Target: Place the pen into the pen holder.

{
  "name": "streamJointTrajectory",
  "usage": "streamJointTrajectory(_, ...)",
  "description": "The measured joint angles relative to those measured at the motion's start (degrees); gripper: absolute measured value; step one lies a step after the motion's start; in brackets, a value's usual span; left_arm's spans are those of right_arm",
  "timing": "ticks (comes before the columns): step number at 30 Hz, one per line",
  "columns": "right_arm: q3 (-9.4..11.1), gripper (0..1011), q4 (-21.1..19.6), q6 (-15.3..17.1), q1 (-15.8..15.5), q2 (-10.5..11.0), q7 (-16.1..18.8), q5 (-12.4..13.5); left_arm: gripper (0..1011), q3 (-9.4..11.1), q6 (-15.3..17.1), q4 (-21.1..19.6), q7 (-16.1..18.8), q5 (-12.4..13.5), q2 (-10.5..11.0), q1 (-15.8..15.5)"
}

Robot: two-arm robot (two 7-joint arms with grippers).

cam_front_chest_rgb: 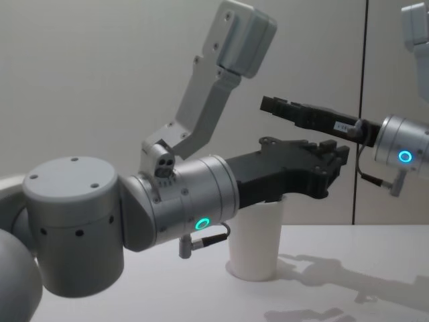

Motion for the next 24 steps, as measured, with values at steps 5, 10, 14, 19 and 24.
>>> streamJointTrajectory(5,0.1,495,0.2,-0.1,0.1,0.0,0.1,-0.1,132,0.0,0.0,0.0,0.0,0.0,0.0,0.0)
streamJointTrajectory(10,0.3,636,0.3,-0.1,0.2,0.0,0.1,-0.2,131,0.0,0.0,0.0,0.0,0.0,0.0,0.0)
streamJointTrajectory(14,0.3,774,0.4,-0.1,0.2,-0.1,0.2,-0.2,131,0.0,0.0,0.0,0.0,0.0,0.0,0.0)
streamJointTrajectory(19,0.4,932,0.5,-0.2,0.3,-0.1,0.2,-0.2,132,0.0,0.0,0.0,0.0,0.0,0.0,0.0)
streamJointTrajectory(24,0.4,1001,0.5,-0.2,0.3,-0.1,0.3,-0.2,131,0.0,0.0,0.0,0.0,0.0,0.0,0.0)
